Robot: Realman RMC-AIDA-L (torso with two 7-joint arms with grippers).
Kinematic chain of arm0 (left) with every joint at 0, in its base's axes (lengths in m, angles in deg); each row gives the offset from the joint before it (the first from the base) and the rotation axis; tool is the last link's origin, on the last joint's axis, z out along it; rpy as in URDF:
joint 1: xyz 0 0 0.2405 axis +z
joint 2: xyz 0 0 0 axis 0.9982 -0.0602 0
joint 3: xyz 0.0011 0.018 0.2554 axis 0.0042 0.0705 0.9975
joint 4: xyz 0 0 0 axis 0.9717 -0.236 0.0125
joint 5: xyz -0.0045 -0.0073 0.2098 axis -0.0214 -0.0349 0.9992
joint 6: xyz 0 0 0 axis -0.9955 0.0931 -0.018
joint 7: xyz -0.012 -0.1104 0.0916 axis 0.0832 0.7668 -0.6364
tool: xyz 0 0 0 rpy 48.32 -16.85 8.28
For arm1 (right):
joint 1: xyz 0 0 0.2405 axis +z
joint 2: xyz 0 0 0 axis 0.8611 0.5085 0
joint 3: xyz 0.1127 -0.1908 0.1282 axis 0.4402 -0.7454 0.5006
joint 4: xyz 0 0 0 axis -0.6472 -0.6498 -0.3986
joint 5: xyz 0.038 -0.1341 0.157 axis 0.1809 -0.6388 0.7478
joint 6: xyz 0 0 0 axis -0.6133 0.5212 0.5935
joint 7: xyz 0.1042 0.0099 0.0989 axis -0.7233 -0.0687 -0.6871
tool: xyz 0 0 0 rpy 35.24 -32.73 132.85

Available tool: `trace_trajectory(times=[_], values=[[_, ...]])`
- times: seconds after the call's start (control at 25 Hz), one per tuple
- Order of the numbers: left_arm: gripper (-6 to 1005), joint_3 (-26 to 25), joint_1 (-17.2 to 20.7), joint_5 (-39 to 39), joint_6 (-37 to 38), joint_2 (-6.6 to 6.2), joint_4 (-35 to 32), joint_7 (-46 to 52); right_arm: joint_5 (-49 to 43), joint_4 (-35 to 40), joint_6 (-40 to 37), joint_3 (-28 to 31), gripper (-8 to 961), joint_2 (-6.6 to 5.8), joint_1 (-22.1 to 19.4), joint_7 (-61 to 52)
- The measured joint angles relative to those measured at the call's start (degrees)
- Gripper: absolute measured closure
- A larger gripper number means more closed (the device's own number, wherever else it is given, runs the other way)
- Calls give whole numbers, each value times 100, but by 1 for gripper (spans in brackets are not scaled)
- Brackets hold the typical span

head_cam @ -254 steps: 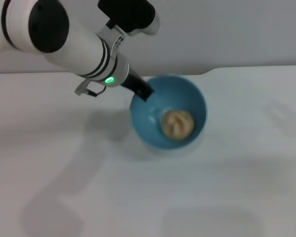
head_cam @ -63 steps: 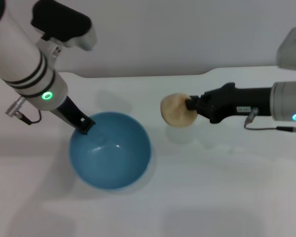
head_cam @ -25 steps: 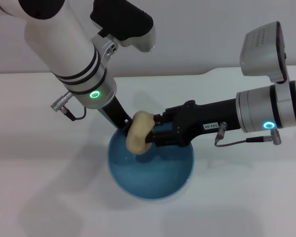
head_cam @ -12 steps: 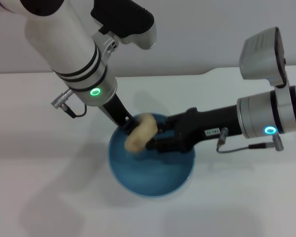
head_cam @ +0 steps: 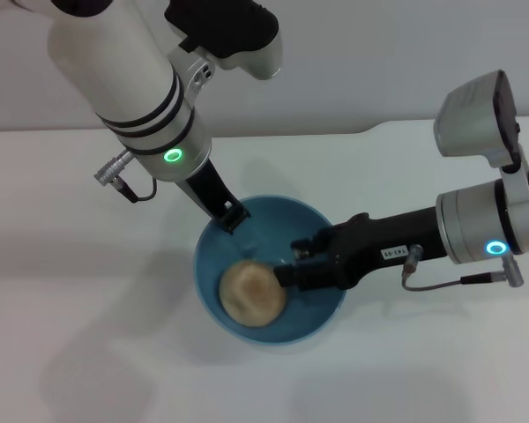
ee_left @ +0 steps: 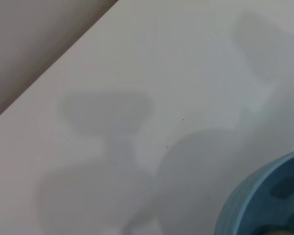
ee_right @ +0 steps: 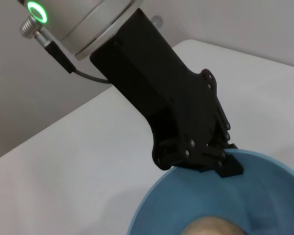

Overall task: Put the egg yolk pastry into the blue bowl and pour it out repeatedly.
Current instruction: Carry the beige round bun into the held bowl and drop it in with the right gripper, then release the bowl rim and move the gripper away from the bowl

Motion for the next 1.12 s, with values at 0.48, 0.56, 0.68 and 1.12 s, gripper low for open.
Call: trace_trajectory(times=[0.48, 0.56, 0.68, 1.12], values=[[986, 97, -2, 2, -24, 10, -280, 0, 425, 475, -846, 1389, 449, 14, -291, 64], [986, 138, 8, 4, -25, 10, -291, 0, 636, 474, -980, 1893, 449, 18, -426, 106], [987, 338, 37, -13, -12, 16, -288, 0, 1417, 305, -979, 2603, 449, 31, -767, 564], [987, 778, 48, -491, 296, 51, -438, -86, 4807, -1703, -996, 2969, 450, 45, -1614, 4915]])
